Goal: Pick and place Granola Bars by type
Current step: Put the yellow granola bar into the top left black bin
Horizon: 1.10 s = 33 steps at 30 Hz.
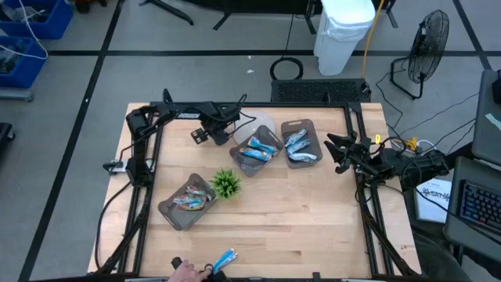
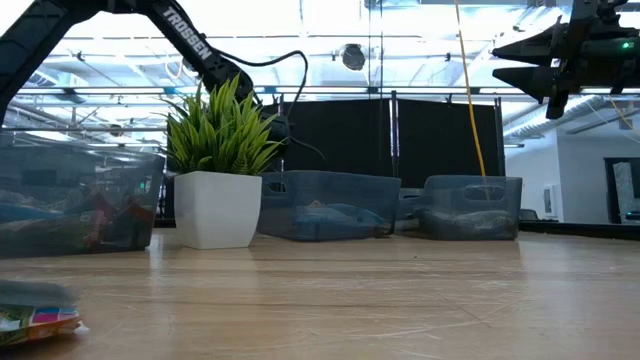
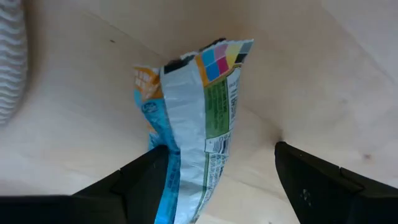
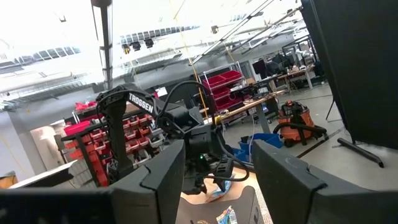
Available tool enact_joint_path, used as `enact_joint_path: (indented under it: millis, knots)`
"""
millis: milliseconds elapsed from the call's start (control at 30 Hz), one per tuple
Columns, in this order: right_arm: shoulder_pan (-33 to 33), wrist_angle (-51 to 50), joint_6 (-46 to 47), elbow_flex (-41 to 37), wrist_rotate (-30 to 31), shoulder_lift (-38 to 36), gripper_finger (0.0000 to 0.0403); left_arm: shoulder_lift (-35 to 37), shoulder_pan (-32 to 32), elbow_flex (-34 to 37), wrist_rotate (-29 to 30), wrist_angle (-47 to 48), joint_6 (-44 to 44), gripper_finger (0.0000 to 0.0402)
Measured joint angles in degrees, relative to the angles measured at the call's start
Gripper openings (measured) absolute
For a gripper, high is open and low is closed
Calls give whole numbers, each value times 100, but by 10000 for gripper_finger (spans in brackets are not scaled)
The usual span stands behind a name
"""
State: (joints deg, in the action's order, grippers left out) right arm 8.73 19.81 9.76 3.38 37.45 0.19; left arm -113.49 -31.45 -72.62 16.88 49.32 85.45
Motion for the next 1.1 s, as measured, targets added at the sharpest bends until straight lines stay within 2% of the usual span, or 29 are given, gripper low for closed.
enact_joint_path:
  millis: [267,333,433,633,833,1100]
  knots:
    - [1,0,0,0,0,0,181,-4,4,7,-43,-20,22,295]
    - [1,2,0,0,-1,0,181,-7,4,8,-41,-20,22,283]
    - [1,0,0,0,0,0,181,-7,4,8,-82,-42,-13,239]
    - [1,0,0,0,0,0,181,-9,9,6,-112,-13,-245,115]
    - [-1,0,0,0,-1,0,181,52,91,11,57,6,-857,16]
    - [1,1,0,0,-1,0,181,908,283,19,120,76,-1746,5]
